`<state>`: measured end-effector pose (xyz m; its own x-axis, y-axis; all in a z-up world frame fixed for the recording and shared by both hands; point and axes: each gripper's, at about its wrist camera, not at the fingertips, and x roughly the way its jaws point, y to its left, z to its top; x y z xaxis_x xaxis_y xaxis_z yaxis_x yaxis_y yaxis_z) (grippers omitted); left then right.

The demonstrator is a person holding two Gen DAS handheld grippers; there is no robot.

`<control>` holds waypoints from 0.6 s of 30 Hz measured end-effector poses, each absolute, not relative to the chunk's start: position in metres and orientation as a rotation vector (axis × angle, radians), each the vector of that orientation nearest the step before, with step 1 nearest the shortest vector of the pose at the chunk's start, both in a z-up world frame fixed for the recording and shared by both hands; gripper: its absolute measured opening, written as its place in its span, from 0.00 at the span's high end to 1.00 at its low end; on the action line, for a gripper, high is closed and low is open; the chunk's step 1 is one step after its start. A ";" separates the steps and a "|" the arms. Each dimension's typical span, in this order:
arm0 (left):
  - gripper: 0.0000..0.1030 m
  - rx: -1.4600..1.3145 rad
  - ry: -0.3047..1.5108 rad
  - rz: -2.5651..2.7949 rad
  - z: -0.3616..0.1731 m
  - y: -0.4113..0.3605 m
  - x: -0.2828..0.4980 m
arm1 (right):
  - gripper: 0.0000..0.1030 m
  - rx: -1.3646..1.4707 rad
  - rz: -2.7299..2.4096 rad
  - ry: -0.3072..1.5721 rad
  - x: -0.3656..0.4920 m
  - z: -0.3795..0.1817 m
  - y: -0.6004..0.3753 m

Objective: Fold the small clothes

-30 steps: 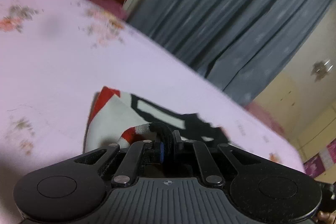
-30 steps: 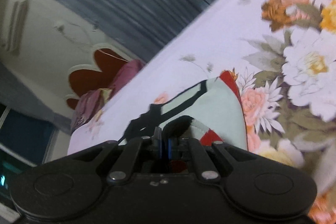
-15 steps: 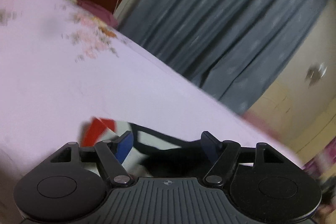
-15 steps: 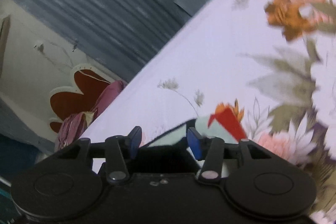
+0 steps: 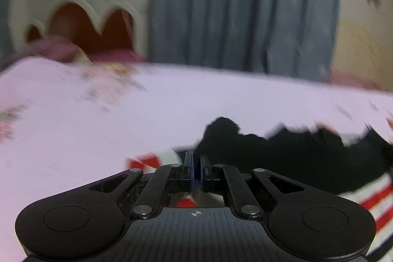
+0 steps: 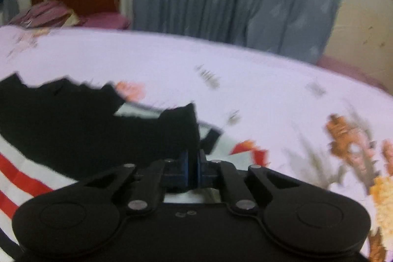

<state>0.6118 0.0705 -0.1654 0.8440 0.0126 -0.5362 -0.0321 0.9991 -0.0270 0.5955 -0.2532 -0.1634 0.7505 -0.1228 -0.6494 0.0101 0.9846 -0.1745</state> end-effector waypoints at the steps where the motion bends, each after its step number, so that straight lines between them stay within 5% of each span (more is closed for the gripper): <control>1: 0.97 -0.029 0.549 0.035 -0.164 0.071 0.609 | 0.95 -0.167 -0.098 0.701 0.592 -0.162 -0.258; 9: 0.93 0.061 0.708 0.078 -0.187 0.057 0.637 | 0.87 -0.176 -0.145 0.774 0.603 -0.180 -0.261; 11: 0.69 0.041 0.702 0.097 -0.181 0.061 0.634 | 0.55 -0.163 -0.188 0.752 0.601 -0.170 -0.262; 12: 0.46 0.032 0.671 0.120 -0.175 0.059 0.628 | 0.40 -0.148 -0.177 0.701 0.592 -0.161 -0.260; 13: 0.39 0.027 0.611 0.126 -0.165 0.057 0.617 | 0.40 -0.119 -0.137 0.641 0.581 -0.151 -0.255; 15: 0.39 0.005 0.585 0.049 -0.154 0.039 0.608 | 0.52 -0.092 -0.035 0.657 0.576 -0.147 -0.238; 18: 0.39 0.039 0.589 -0.118 -0.154 -0.008 0.600 | 0.55 -0.150 0.118 0.663 0.572 -0.157 -0.191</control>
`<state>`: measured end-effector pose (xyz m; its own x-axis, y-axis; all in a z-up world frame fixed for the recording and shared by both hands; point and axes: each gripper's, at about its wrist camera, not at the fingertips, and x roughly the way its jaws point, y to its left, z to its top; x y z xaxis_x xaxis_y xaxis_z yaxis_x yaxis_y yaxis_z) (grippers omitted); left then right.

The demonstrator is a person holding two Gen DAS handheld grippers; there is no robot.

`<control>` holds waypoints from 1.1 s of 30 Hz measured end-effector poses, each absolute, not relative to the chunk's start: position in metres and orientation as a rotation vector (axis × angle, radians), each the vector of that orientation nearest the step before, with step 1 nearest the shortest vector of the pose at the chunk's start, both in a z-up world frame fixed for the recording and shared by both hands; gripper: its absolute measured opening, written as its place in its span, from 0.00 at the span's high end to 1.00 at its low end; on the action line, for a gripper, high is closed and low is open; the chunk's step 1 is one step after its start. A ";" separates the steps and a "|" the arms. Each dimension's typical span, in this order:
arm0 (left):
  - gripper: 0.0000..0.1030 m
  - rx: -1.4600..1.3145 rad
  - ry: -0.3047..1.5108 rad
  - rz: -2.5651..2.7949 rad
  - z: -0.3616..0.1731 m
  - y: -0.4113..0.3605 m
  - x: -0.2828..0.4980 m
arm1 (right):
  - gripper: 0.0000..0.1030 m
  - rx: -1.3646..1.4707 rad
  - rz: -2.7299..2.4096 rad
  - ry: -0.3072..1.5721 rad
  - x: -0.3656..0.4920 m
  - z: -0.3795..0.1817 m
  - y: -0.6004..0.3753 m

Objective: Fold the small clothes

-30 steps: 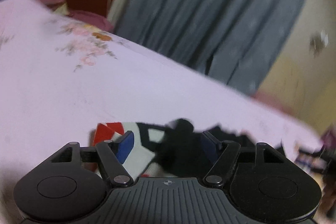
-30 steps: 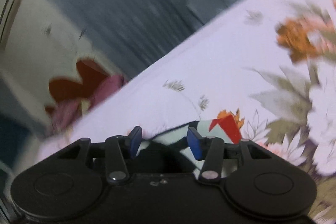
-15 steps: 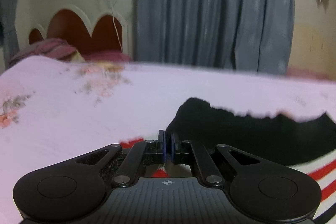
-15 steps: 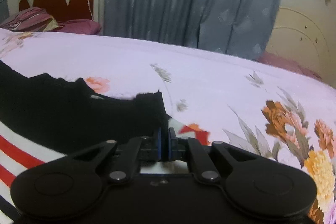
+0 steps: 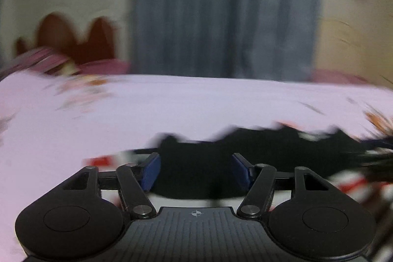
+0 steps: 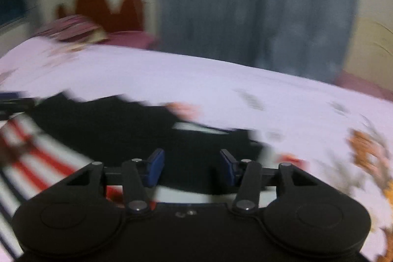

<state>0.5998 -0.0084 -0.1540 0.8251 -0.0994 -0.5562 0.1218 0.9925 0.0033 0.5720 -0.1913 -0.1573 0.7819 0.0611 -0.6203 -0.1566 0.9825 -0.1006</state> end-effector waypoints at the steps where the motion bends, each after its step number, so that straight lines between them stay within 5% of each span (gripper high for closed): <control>1: 0.39 0.061 0.598 -0.151 -0.157 -0.022 0.599 | 0.53 -0.162 0.158 0.668 0.572 -0.162 -0.178; 6: 0.39 0.102 0.695 -0.164 -0.179 -0.032 0.601 | 0.47 -0.196 0.213 0.737 0.577 -0.182 -0.158; 14: 0.37 0.098 0.685 -0.049 -0.185 0.047 0.578 | 0.47 -0.095 -0.003 0.768 0.554 -0.178 -0.265; 17: 0.37 0.106 0.663 -0.005 -0.173 0.031 0.571 | 0.55 -0.153 -0.031 0.738 0.551 -0.166 -0.248; 33: 0.37 0.134 0.708 -0.118 -0.178 -0.053 0.537 | 0.48 -0.197 0.162 0.757 0.524 -0.170 -0.168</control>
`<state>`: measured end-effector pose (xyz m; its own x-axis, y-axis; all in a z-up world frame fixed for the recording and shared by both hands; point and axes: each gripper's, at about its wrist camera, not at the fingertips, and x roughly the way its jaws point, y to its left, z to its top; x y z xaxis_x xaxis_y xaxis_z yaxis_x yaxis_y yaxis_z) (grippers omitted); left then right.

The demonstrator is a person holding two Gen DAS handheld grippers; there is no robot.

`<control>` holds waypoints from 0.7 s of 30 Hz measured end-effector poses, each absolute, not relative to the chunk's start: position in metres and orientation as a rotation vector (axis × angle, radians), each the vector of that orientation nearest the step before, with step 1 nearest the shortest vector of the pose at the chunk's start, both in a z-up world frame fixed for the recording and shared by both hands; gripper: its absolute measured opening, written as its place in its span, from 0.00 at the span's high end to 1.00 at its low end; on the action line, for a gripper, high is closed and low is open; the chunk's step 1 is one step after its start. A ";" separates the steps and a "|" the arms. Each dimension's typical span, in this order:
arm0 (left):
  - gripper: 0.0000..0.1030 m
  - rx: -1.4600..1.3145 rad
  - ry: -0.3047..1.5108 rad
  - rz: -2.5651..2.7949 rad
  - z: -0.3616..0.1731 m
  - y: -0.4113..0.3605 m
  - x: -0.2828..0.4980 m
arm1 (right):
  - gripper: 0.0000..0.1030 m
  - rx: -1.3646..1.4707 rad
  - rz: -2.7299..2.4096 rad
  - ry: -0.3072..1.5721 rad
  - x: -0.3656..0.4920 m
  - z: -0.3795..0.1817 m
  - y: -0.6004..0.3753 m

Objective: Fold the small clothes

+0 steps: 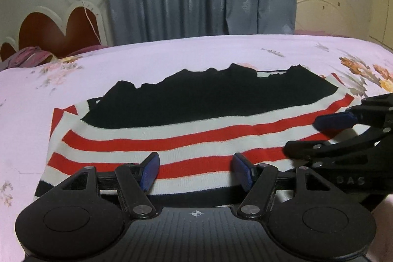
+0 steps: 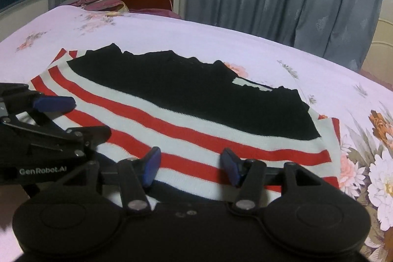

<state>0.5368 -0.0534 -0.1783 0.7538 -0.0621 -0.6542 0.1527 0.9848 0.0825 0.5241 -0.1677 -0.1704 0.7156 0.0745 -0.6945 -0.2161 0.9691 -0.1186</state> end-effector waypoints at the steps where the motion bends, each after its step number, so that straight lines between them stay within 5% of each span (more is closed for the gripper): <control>1: 0.37 0.134 0.709 -0.116 -0.178 -0.052 0.536 | 0.48 -0.199 0.162 0.759 0.524 -0.169 -0.170; 12: 0.36 0.104 0.739 -0.014 -0.181 0.003 0.528 | 0.41 -0.166 0.055 0.774 0.510 -0.165 -0.235; 15: 0.35 0.105 0.735 0.019 -0.181 0.022 0.521 | 0.52 -0.150 0.009 0.788 0.501 -0.166 -0.258; 21: 0.35 0.106 0.740 0.057 -0.177 0.030 0.518 | 0.56 -0.165 -0.014 0.797 0.497 -0.162 -0.262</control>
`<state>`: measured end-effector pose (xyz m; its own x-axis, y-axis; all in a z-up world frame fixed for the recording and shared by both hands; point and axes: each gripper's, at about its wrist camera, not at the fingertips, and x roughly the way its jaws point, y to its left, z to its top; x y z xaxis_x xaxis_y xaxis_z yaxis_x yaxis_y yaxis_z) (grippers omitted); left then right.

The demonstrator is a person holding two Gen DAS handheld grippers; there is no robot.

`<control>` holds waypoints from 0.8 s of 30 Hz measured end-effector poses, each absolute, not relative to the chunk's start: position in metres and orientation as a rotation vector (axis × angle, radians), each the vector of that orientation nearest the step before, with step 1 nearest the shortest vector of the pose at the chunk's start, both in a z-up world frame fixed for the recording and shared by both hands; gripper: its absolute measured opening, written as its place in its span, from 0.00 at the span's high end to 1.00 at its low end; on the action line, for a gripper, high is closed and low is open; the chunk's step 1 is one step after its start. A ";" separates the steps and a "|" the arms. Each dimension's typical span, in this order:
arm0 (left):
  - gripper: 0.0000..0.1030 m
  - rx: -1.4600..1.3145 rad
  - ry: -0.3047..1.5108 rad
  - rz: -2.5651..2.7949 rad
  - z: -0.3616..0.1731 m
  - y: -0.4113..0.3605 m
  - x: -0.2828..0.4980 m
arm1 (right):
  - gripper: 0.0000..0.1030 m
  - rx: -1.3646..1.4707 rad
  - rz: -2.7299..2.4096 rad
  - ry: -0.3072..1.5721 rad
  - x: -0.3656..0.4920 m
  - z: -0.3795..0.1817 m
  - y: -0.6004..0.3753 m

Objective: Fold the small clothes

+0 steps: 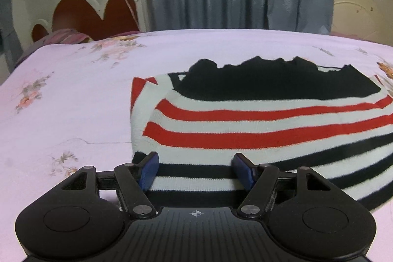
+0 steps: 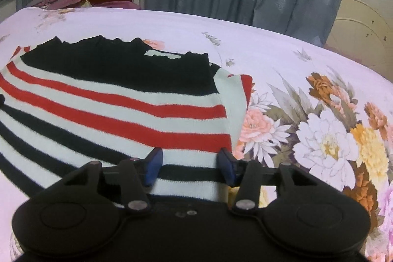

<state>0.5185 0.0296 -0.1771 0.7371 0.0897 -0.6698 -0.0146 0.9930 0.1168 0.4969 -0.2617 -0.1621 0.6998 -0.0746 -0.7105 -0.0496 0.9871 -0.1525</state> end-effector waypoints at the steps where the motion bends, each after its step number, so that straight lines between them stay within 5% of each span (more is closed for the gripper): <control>1: 0.35 0.103 0.724 0.062 -0.172 0.026 0.516 | 0.53 -0.158 -0.033 0.774 0.494 -0.156 -0.258; 4: 0.35 0.090 0.682 -0.004 -0.161 0.005 0.506 | 0.47 -0.106 -0.003 0.678 0.481 -0.138 -0.242; 13: 0.35 0.098 0.752 -0.154 -0.183 -0.051 0.501 | 0.49 -0.179 0.177 0.782 0.478 -0.170 -0.160; 24: 0.36 0.096 0.753 -0.031 -0.185 0.028 0.468 | 0.57 -0.116 0.000 0.828 0.453 -0.174 -0.246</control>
<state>0.4676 0.0283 -0.1847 0.7296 0.0060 -0.6838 0.0631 0.9951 0.0761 0.4534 -0.2461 -0.1735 0.6765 -0.0455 -0.7350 -0.0448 0.9937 -0.1027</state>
